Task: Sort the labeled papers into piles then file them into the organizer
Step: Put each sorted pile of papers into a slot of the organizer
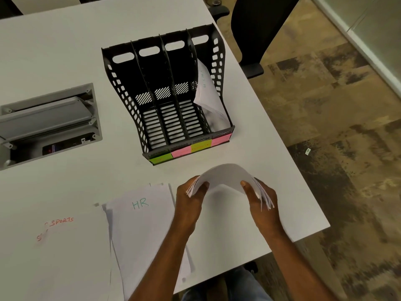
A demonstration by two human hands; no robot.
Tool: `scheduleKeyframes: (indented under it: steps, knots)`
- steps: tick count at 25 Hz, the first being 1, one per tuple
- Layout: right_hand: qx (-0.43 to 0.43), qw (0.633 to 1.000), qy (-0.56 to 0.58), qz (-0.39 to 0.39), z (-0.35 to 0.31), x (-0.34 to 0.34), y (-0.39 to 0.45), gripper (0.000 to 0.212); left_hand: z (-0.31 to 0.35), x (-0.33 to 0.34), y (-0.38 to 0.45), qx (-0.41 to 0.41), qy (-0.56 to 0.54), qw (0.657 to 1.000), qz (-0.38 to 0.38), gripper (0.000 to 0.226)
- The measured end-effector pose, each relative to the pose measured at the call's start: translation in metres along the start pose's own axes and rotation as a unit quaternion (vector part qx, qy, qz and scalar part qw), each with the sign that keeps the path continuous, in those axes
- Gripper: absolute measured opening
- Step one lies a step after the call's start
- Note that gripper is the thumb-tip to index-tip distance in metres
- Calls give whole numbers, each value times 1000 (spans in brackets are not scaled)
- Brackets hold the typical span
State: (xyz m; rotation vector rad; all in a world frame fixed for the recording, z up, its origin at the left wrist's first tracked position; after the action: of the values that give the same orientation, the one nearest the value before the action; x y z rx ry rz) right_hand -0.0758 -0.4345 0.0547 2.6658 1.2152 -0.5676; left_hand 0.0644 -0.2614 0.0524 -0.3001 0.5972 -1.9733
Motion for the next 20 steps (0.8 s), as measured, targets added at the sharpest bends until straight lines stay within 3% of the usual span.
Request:
scheduleKeyframes:
  steps: [2,5,9,11,15,18,20]
  knots:
    - [-4,1000,-7,-12,6,1,1,34,-4,-2,2,-6,7,1000,7,51]
    - [59,997,37,-12,31,8,-1,27,-19,-1,5,-47,18,999,11,42]
    - [62,997,7,-35,43,13,-1,32,-23,0,14,-34,37,999,-7,56]
    - [79,995,-7,-66,40,18,-2,40,-28,-6,18,-53,27,998,8,50]
    - [20,991,-65,-118,6,25,10,73,-26,-23,37,-65,-2,997,47,25]
    - [-46,995,-26,-84,-44,20,26,72,3,-55,54,11,9,992,124,24]
    - [-93,996,5,-5,-83,14,45,55,27,-77,61,74,72,977,189,33]
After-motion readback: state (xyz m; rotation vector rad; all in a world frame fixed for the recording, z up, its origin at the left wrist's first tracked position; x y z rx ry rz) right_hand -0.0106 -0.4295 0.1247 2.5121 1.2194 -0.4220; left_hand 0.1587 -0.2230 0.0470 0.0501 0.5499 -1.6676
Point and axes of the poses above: each hand's wrist, its own y-axis towards the middle knuckle, its own x-axis out of the palm, z = x × y, the point moved 9 cm from there along y, towards the middle knuckle, and after that the axes turned 9 degrees about -x, right-handed, at the moved point
